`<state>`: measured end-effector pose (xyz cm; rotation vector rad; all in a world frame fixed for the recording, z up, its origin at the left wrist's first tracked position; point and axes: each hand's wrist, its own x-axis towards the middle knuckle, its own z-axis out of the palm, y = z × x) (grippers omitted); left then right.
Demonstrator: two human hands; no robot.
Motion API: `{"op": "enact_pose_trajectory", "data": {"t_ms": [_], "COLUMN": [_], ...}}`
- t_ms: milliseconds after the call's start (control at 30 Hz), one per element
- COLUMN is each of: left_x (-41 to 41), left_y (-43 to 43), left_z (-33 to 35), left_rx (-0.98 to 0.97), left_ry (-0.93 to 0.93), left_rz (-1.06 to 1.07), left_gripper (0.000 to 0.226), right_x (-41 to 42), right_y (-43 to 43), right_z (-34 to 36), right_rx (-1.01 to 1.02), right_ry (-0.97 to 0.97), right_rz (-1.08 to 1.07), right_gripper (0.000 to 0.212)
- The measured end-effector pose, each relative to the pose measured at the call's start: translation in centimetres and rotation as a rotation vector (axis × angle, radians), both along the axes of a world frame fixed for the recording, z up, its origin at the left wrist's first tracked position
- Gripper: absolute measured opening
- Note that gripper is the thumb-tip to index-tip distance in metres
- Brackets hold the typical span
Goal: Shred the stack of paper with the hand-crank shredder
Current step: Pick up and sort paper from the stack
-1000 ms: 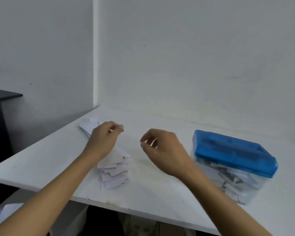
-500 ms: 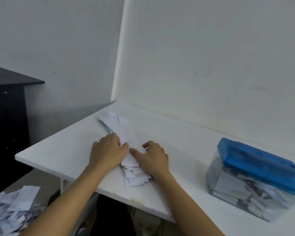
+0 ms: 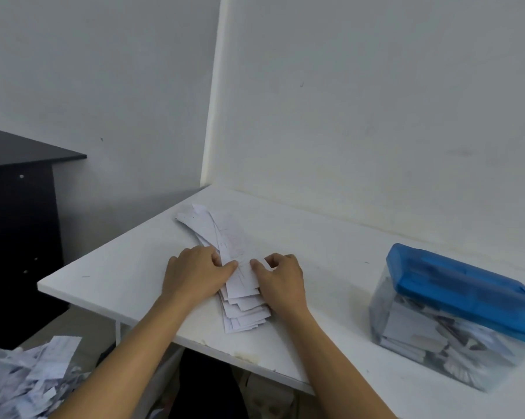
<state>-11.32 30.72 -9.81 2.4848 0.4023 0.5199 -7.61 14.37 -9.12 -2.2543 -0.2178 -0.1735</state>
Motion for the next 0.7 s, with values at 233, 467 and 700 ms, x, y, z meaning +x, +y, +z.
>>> {"op": "enact_pose_trajectory", "data": {"t_ms": [233,467,700], "left_x": [0.03,-0.27,-0.32], "left_y": [0.21,0.33,0.37], "left_z": [0.1,0.41,0.55], "left_rx": [-0.105,-0.42,-0.507], "left_ry": [0.007,-0.233,-0.31], "left_rz": [-0.033,-0.046,-0.043], "left_gripper": [0.03,0.02,0.018], "right_x": [-0.04,-0.18,-0.73], "right_y": [0.17,0.24,0.22], "right_z": [-0.17,0.08,0.49], "right_rx": [-0.09,0.074,0.134], "right_ry": [0.013,0.004,-0.008], "right_rz": [0.031,0.055,0.109], "right_gripper": [0.039,0.025,0.026]}}
